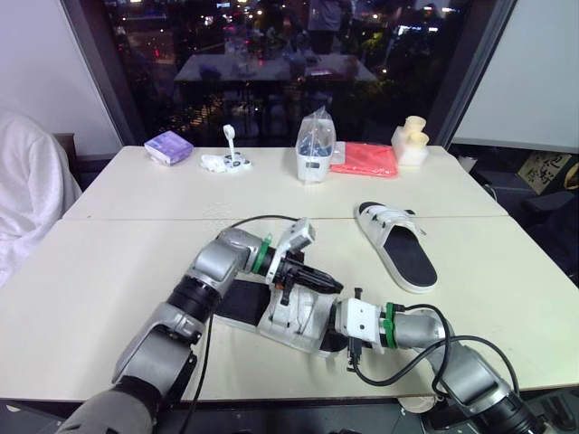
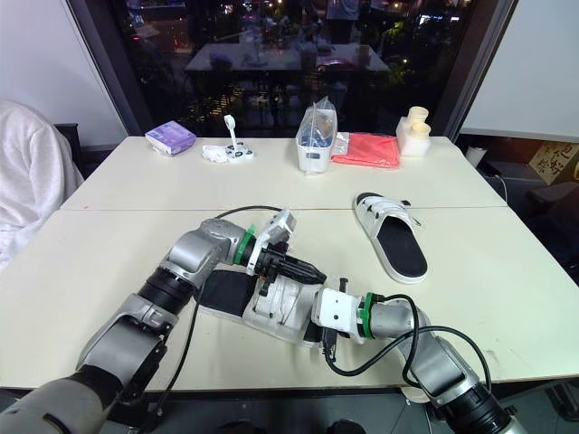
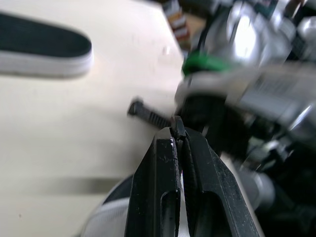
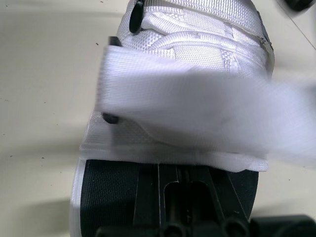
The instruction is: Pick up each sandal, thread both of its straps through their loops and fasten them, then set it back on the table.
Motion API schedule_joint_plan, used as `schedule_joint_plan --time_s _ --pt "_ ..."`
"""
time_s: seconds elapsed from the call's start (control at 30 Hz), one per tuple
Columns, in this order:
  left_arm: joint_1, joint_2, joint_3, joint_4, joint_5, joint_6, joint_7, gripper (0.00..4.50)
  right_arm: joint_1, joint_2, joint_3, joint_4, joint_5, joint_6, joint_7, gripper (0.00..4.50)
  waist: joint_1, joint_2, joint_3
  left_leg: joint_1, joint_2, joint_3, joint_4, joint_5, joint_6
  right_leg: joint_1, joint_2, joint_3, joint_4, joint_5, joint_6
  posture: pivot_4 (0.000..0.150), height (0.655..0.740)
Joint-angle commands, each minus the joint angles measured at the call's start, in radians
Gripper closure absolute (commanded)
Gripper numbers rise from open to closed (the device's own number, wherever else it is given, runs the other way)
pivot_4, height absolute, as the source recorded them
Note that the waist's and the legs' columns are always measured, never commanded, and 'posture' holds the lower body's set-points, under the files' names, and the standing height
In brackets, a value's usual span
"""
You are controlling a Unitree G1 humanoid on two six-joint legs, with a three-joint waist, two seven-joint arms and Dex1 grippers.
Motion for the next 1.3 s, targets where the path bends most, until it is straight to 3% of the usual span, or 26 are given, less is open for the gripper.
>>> schedule_joint_plan --time_s 0.03,0.87,1.1,1.27,1.3 --pt "-0.042 0.005 0.081 -0.025 -0.062 0.047 0.014 4.45 0.028 -0.017 0.046 0.034 -0.035 0.024 0.027 4.5 0.0 0.0 0.0 0.0 0.0 0.0 0.0 0.0 0.0 0.0 0.0 0.0 0.0 0.0 0.0 0.15 0.74" --pt "-0.061 -0.03 0.139 0.216 -0.012 -0.098 0.144 4.45 0.063 -0.04 0.038 -0.005 -0.04 0.033 0.025 4.5 0.003 0.0 0.0 -0.001 -0.001 0.0 0.001 0.0 0.0 0.0 -0.001 0.0 0.0 0.0 0.0 0.15 0.74" --pt "-0.026 0.0 0.075 0.214 0.076 -0.135 0.134 4.45 0.075 -0.046 0.036 -0.017 -0.039 0.038 0.022 4.5 0.003 0.0 0.0 -0.001 -0.001 0.0 0.002 0.0 0.0 0.0 -0.001 0.0 0.0 0.0 0.0 0.15 0.74" --pt "0.001 0.04 -0.027 0.226 0.202 -0.275 0.118 4.45 0.075 -0.047 0.035 -0.015 -0.037 0.04 0.02 4.5 0.002 0.0 0.0 -0.001 -0.001 0.0 0.002 0.0 0.0 0.0 -0.001 0.0 0.0 0.0 0.0 0.15 0.74" --pt "0.0 0.043 -0.037 0.225 0.21 -0.291 0.113 4.15 0.074 -0.046 0.036 -0.013 -0.038 0.04 0.02 4.5 0.001 0.0 0.0 0.0 -0.001 0.0 0.002 0.0 0.0 0.001 -0.001 0.0 0.0 0.0 0.0 0.15 0.74"
